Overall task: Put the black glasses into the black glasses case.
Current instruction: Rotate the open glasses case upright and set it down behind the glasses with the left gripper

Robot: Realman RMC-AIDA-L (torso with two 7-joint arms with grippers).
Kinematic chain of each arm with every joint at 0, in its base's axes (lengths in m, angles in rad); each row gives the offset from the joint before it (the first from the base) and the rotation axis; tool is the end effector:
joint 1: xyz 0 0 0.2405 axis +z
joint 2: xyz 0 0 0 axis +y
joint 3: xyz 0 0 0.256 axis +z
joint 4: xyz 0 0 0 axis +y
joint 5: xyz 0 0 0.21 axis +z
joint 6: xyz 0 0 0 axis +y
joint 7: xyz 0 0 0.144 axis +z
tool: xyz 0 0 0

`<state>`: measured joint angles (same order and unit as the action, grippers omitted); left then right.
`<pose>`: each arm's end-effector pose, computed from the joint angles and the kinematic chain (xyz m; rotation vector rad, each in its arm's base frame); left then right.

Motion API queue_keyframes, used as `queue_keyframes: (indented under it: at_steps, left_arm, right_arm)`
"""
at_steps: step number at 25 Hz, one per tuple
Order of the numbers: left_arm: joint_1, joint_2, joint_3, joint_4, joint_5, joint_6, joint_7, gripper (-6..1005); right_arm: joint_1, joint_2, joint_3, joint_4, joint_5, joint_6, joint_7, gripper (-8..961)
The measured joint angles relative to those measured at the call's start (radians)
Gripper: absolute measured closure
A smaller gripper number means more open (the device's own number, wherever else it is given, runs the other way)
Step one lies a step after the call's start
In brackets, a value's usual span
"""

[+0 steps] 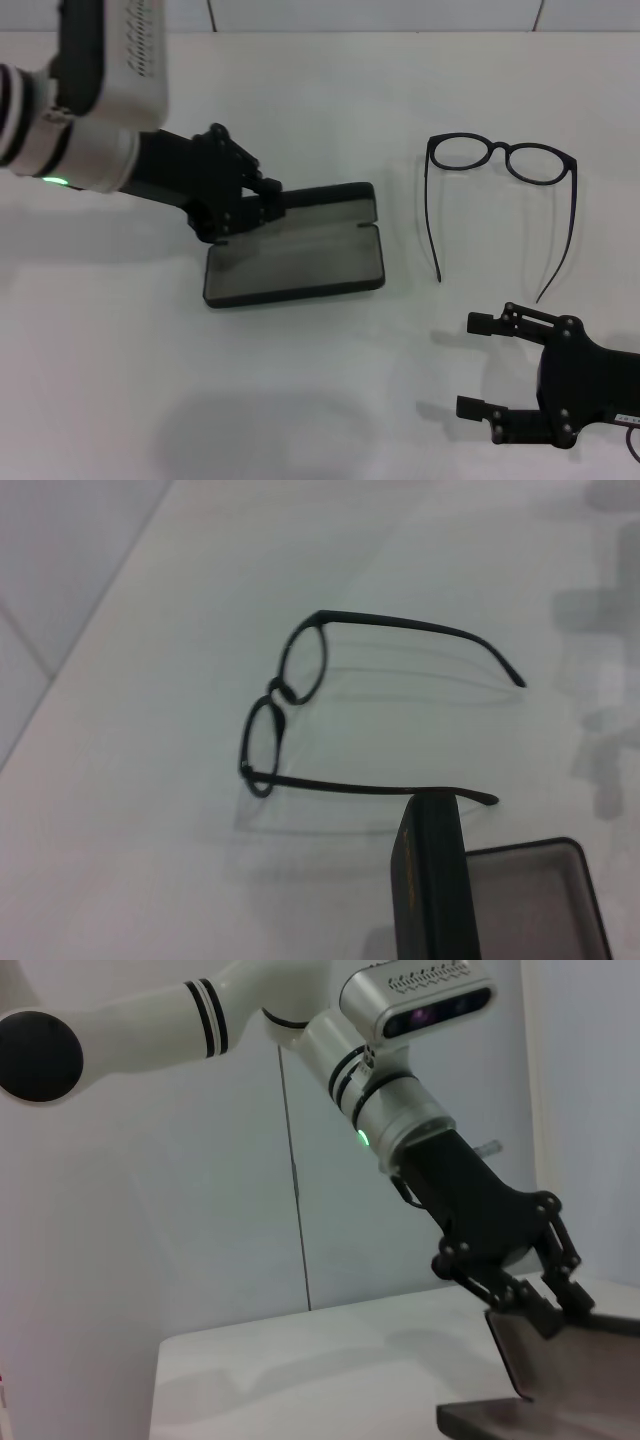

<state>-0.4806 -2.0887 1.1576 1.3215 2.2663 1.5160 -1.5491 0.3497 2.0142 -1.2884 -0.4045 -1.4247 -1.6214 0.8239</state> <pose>-0.1960 0.3468 0.0208 -2.8647 0.0945 0.1059 0.2783 0.2449 -0.0443 -2.8170 0.2011 0.9527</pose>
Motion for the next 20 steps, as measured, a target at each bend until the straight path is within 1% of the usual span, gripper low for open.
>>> queue_keyframes:
  at_steps: [3, 6, 10, 16, 20]
  left_arm:
    - [0.000, 0.000, 0.067, -0.008, 0.006, -0.062, 0.005, 765]
    - [-0.008, -0.001, 0.102, -0.027, 0.012, -0.117, 0.004, 762]
    - [-0.022, 0.000, 0.107, -0.050, 0.023, -0.144, 0.008, 758]
    - [-0.030, 0.000, 0.130, -0.074, 0.047, -0.224, 0.013, 751]
    - [-0.050, 0.000, 0.133, -0.103, 0.047, -0.241, 0.016, 747]
  right_arm:
    - [0.000, 0.000, 0.000, 0.000, -0.001, 0.000, -0.003, 116]
    - [0.000, 0.000, -0.001, 0.000, -0.003, 0.000, -0.004, 116]
    - [0.000, 0.001, -0.002, 0.001, -0.003, -0.001, -0.004, 116]
    - [0.000, 0.001, -0.002, 0.001, -0.004, 0.000, -0.005, 116]
    - [0.000, 0.001, -0.003, 0.001, -0.005, 0.000, -0.005, 116]
